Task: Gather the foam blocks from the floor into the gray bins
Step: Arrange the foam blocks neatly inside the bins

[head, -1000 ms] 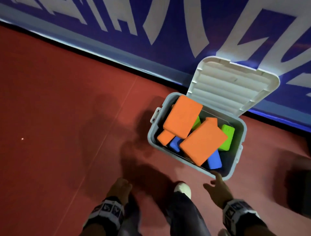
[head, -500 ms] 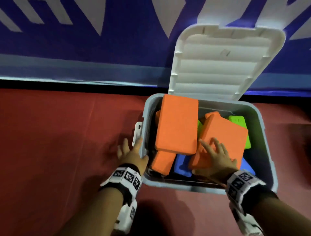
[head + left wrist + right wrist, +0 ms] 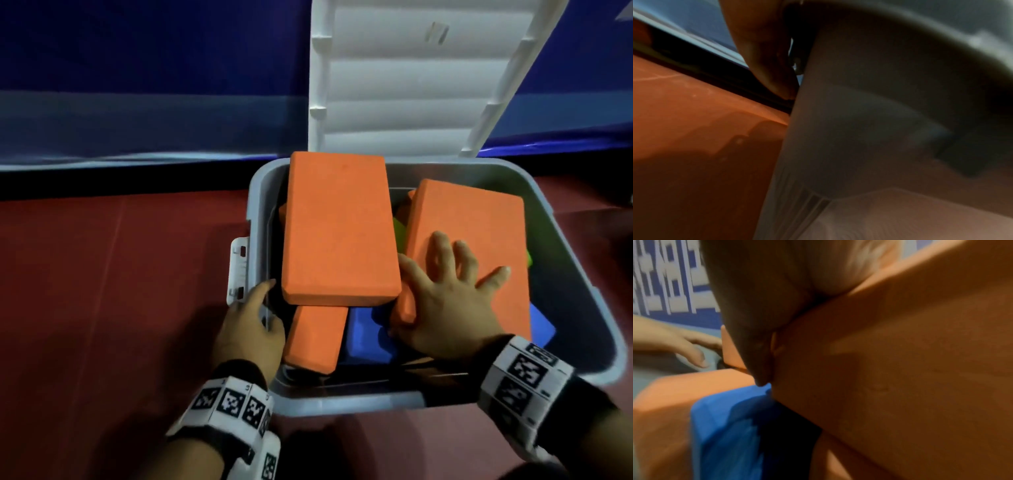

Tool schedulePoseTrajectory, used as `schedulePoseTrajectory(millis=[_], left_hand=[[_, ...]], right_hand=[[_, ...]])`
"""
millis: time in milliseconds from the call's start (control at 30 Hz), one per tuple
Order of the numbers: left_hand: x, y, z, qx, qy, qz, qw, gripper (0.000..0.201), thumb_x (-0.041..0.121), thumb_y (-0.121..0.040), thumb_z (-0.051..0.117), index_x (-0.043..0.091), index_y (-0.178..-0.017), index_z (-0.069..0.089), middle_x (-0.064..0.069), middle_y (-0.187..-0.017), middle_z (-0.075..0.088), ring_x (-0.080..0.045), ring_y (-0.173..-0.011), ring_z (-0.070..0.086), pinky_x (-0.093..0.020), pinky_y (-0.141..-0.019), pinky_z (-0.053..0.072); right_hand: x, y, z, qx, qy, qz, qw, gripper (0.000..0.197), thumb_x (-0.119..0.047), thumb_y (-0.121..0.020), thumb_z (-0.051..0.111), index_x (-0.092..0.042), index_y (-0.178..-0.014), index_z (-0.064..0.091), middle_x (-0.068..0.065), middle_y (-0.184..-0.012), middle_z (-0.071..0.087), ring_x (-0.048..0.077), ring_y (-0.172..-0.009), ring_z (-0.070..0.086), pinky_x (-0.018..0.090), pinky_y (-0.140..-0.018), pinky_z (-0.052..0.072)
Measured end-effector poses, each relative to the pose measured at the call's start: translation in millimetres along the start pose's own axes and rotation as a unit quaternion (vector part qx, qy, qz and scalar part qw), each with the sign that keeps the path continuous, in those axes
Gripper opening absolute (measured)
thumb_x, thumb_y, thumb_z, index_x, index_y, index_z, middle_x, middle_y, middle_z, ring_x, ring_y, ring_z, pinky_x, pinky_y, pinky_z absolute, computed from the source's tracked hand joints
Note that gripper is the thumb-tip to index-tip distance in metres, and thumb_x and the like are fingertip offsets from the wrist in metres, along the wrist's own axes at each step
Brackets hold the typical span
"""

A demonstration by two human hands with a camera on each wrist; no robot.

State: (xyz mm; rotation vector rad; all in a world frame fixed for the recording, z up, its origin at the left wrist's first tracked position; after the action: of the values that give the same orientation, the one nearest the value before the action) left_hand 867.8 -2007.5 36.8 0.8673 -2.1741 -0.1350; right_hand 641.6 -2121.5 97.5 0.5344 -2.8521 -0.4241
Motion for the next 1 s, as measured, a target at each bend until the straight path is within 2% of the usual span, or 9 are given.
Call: schedulePoseTrajectory(millis=[67, 167, 300, 567, 633, 767, 867, 1000], left_hand=[[3.2, 2.1, -2.8, 0.012, -0.032, -0.007, 0.999, 0.049, 0.014, -0.089, 0.046, 0.041, -0.130, 0.045, -0.008, -0.118, 0.054, -0.027, -0.097, 0.057, -0.032, -0.076, 0.046], [7.0, 3.3, -4.4, 0.020, -0.041, -0.002, 0.999, 0.047, 0.008, -0.089, 0.044, 0.034, -0.128, 0.049, -0.011, -0.119, 0.055, -0.029, -0.101, 0.056, -0.033, -0.078, 0.046], [4.6, 1.7, -2.4, 0.020, -0.037, 0.001, 0.999, 0.046, 0.007, -0.089, 0.043, 0.033, -0.126, 0.051, -0.012, -0.116, 0.055, -0.030, -0.099, 0.056, -0.035, -0.079, 0.047], [0.4, -0.5, -1.1, 0.011, -0.040, -0.004, 0.999, 0.045, 0.010, -0.087, 0.044, 0.035, -0.123, 0.051, -0.007, -0.108, 0.055, -0.025, -0.088, 0.057, -0.031, -0.069, 0.047], [0.5, -1.1, -0.7, 0.008, -0.035, -0.004, 0.999, 0.041, 0.015, -0.086, 0.046, 0.035, -0.122, 0.051, -0.005, -0.107, 0.055, -0.024, -0.087, 0.057, -0.029, -0.068, 0.046], [0.8, -1.0, -1.1, 0.007, -0.015, 0.003, 1.000, 0.031, 0.034, -0.085, 0.052, 0.038, -0.116, 0.053, -0.002, -0.105, 0.056, -0.020, -0.086, 0.057, -0.029, -0.070, 0.049], [0.1, 1.3, -2.3, 0.000, -0.002, -0.001, 1.000, 0.036, 0.050, -0.082, 0.057, 0.040, -0.115, 0.052, 0.000, -0.109, 0.056, -0.020, -0.092, 0.058, -0.029, -0.075, 0.049], [0.9, 2.8, -2.7, -0.007, -0.012, -0.004, 1.000, 0.050, 0.063, -0.072, 0.062, 0.040, -0.115, 0.052, 0.002, -0.111, 0.054, -0.018, -0.097, 0.057, -0.027, -0.076, 0.047]], right_hand=[[-2.2, 3.2, -1.2, -0.029, -0.006, 0.001, 1.000, 0.110, -0.070, -0.059, 0.066, -0.046, -0.142, -0.003, 0.013, -0.150, -0.023, 0.042, -0.139, -0.013, 0.079, -0.099, 0.005], [-3.4, 2.3, -1.9, -0.067, -0.016, 0.002, 0.998, 0.114, -0.065, -0.060, 0.070, -0.045, -0.143, -0.005, 0.011, -0.150, -0.031, 0.041, -0.140, -0.021, 0.079, -0.098, 0.001], [-2.5, -1.8, -1.6, -0.081, -0.008, -0.001, 0.997, 0.112, -0.063, -0.062, 0.070, -0.044, -0.144, -0.002, 0.010, -0.150, -0.034, 0.040, -0.140, -0.024, 0.080, -0.097, 0.000], [-3.7, -4.8, -5.7, -0.110, 0.001, 0.008, 0.994, 0.109, -0.061, -0.066, 0.069, -0.043, -0.145, -0.004, 0.009, -0.149, -0.037, 0.040, -0.139, -0.027, 0.080, -0.097, -0.001], [-3.7, -3.4, -3.7, -0.113, 0.001, 0.010, 0.994, 0.109, -0.059, -0.067, 0.069, -0.044, -0.144, -0.005, 0.010, -0.148, -0.038, 0.040, -0.139, -0.028, 0.080, -0.097, -0.002], [-4.2, -1.8, -4.4, -0.106, -0.003, 0.015, 0.994, 0.106, -0.058, -0.067, 0.069, -0.045, -0.144, -0.002, 0.009, -0.148, -0.037, 0.039, -0.139, -0.028, 0.080, -0.099, -0.001], [-5.7, -1.3, -7.3, -0.103, -0.016, 0.017, 0.994, 0.108, -0.076, -0.061, 0.061, -0.045, -0.145, 0.000, 0.008, -0.150, -0.036, 0.038, -0.139, -0.028, 0.078, -0.099, -0.004], [-6.9, 1.4, -12.0, -0.108, -0.078, 0.036, 0.990, 0.102, -0.093, -0.057, 0.037, -0.048, -0.144, 0.009, 0.003, -0.153, -0.032, 0.032, -0.140, -0.029, 0.075, -0.101, -0.010]])
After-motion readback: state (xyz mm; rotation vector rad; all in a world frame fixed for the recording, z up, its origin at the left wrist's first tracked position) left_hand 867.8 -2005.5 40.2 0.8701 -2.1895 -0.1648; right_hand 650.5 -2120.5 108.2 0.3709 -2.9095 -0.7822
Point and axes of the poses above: each hand's wrist, its own y-axis away from the middle knuckle, its own z-axis out of the palm, x = y × z, the point moved 5 cm from there along -y, towards the middle knuckle
